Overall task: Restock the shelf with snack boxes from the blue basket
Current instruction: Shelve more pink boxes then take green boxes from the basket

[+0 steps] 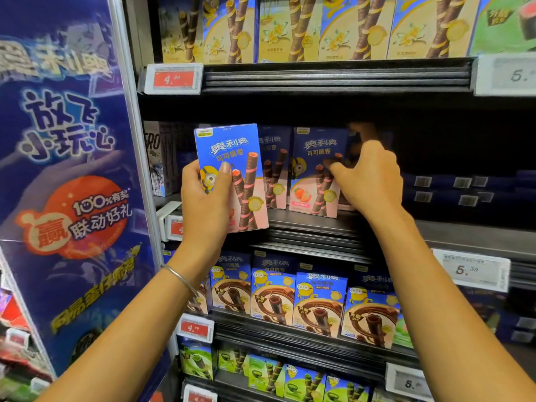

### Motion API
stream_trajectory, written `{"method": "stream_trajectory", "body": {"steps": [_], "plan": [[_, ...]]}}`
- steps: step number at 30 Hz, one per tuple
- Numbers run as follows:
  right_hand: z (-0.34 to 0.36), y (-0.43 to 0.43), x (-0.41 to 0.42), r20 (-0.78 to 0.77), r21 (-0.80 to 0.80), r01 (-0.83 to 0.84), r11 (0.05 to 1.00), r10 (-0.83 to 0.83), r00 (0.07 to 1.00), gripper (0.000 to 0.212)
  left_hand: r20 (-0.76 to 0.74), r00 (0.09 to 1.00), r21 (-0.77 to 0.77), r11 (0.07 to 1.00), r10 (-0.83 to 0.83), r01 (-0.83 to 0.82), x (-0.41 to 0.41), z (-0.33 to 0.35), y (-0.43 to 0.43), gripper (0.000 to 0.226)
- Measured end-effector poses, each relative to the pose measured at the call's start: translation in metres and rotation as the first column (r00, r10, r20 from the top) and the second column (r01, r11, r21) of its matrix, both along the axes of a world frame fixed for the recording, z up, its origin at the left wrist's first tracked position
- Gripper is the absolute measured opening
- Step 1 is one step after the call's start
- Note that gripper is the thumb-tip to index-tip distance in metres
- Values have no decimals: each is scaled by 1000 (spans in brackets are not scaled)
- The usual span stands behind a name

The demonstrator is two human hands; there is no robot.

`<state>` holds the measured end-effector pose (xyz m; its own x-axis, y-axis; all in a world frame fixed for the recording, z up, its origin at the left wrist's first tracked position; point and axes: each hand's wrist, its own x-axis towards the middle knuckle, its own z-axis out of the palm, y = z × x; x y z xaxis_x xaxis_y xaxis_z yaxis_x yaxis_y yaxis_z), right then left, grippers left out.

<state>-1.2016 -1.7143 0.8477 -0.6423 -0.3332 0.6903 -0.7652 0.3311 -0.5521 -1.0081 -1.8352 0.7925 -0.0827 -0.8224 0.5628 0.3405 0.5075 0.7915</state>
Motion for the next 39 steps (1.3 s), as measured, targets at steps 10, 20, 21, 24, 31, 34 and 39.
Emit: {"method": "stream_trajectory", "body": {"steps": [10, 20, 21, 24, 31, 34, 39], "plan": [[0, -8, 1, 20, 43, -19, 999, 18, 1000, 49, 11, 1000, -10, 1000, -6, 6, -1, -1, 2, 29], [-5, -17, -5, 25, 50, 3, 999, -4, 1000, 41, 16, 1000, -14, 1000, -23, 23, -4, -1, 3, 24], [-5, -17, -5, 28, 52, -1, 999, -1, 1000, 40, 16, 1000, -15, 1000, -24, 24, -4, 0, 3, 24], [-5, -14, -5, 30, 44, -25, 999, 23, 999, 43, 14, 999, -13, 999, -35, 36, -5, 1, 4, 22], [-10, 6, 15, 53, -220, -182, 958, 198, 979, 46, -2, 998, -38, 998, -55, 55, -14, 8, 13, 11], [-8, 14, 29, 58, -241, -440, 865, 465, 883, 39, 6, 996, -53, 994, -92, 92, -30, 15, 23, 20], [2, 34, 25, 44, -244, -569, 785, 595, 803, 64, 42, 982, -133, 973, -186, 190, -67, 32, 45, 21]]}}
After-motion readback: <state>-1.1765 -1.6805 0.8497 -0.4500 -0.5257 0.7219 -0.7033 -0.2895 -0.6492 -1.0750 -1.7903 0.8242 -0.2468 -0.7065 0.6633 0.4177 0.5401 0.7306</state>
